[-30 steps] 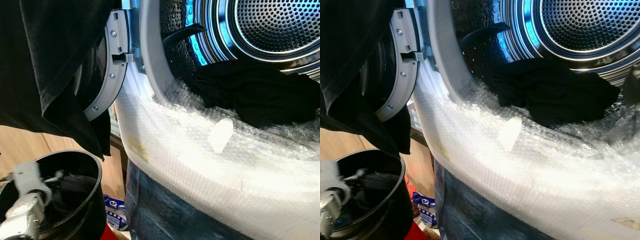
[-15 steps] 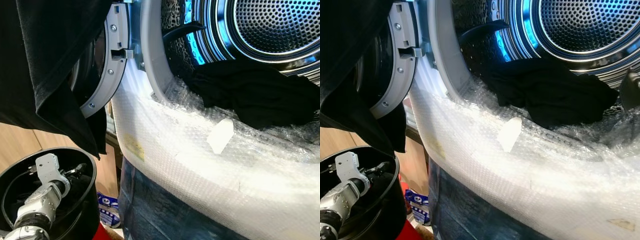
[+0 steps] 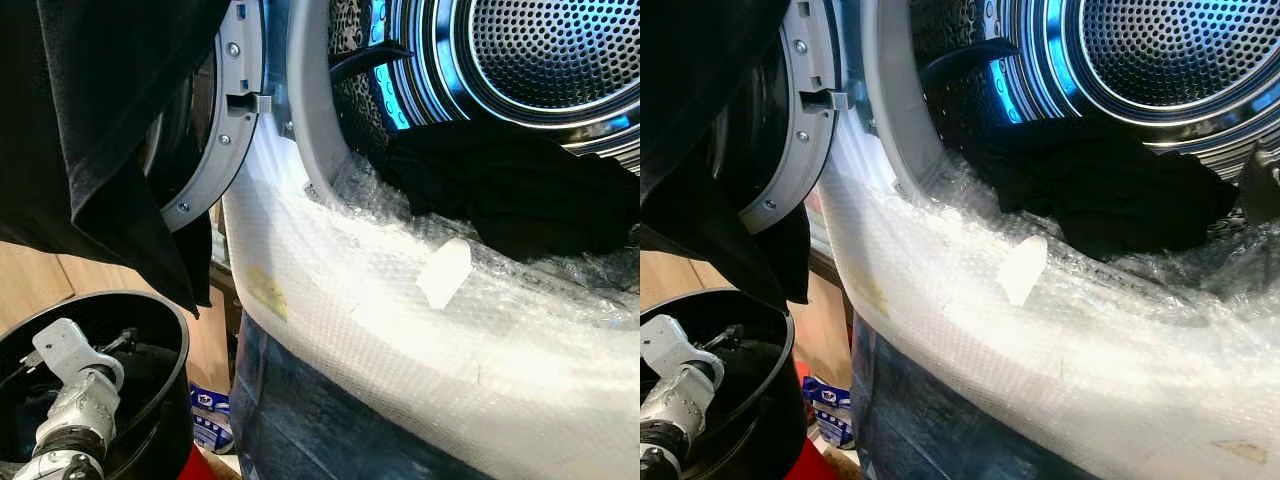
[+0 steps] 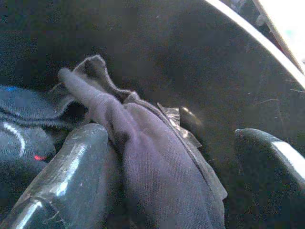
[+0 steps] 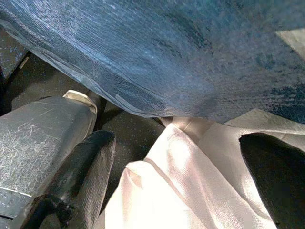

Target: Clothes washing

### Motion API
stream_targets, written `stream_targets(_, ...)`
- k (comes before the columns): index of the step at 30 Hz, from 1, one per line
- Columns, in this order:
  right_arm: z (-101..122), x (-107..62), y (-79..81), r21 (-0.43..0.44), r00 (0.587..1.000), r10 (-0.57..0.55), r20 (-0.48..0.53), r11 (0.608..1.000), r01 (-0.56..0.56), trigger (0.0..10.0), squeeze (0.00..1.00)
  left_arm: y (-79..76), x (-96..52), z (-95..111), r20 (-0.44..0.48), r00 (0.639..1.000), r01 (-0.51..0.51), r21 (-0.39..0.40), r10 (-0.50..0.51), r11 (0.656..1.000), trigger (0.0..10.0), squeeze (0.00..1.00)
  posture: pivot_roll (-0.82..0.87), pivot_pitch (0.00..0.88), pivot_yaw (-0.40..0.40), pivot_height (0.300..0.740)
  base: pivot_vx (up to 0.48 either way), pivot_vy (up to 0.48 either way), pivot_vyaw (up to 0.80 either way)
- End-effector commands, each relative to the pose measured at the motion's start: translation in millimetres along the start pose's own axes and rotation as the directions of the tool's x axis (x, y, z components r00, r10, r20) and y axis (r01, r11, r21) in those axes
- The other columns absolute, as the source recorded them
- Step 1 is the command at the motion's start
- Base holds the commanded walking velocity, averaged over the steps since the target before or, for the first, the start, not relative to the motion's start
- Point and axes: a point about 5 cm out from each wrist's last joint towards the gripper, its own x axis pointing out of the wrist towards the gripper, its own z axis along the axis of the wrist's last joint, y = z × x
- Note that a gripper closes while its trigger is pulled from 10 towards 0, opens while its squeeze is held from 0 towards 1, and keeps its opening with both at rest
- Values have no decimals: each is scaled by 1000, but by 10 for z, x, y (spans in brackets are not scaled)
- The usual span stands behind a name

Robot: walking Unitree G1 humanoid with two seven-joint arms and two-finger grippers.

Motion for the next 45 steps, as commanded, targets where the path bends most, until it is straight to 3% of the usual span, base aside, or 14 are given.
stream_targets(1,38,-6,-29,1,1000,-3,5,1000,3,10000,0,-19,6,-53,-49,999,-15,-48,13,999,10000,188,-59,0,-145,740,0,0,0)
stream_targets(2,46,-6,-29,-1,1000,-1,7,1000,1,10000,0,-20,5,-80,-65,998,-19,-58,15,998,10000,0,-59,0,-145,740,0,0,0)
stream_targets(4,57,-7,-31,-4,1000,0,7,1000,0,10000,0,-77,2,-140,-107,994,16,-76,-24,997,10000,0,-59,0,-145,740,0,0,0)
stream_targets(7,64,-8,-32,-16,1000,1,4,1000,-1,10000,0,-185,-6,-209,-159,984,85,-5,-85,996,10000,0,-54,0,-143,740,0,0,0)
stream_targets(16,86,-5,-1,-22,1000,11,4,1000,-11,10000,0,-123,-21,-292,-257,964,84,66,-64,994,10000,0,-55,0,-134,740,0,0,0)
stream_targets(18,93,-2,21,-27,1000,16,4,1000,-16,10000,0,-78,-51,-393,-330,942,112,110,-70,988,10000,0,-51,0,-123,740,0,0,0)
stream_targets(23,104,-1,35,-27,1000,20,5,999,-20,10000,0,19,-81,-479,-379,925,96,133,-39,986,10000,0,-47,0,-112,740,0,0,0)
stream_targets(28,125,4,84,-41,1000,31,7,999,-30,10000,0,184,-188,-753,-483,876,104,180,-4,978,10000,0,-45,0,-98,740,0,0,0)
stream_targets(31,141,8,122,-42,999,37,11,998,-36,10000,0,269,-221,-818,-500,866,89,191,18,978,10000,0,-43,0,-94,740,0,0,0)
stream_targets(32,146,9,131,-42,999,39,12,998,-38,10000,0,298,-226,-823,-498,867,78,195,30,978,4392,0,-43,0,-94,740,0,0,0)
stream_targets(33,150,9,139,-45,999,42,13,998,-41,10000,0,318,-229,-824,-496,868,73,197,35,978,0,0,-43,0,-94,740,0,0,0)
stream_targets(45,148,14,176,-62,999,46,11,997,-46,10000,0,326,-225,-802,-486,874,85,185,16,979,0,0,-28,0,-98,740,0,0,0)
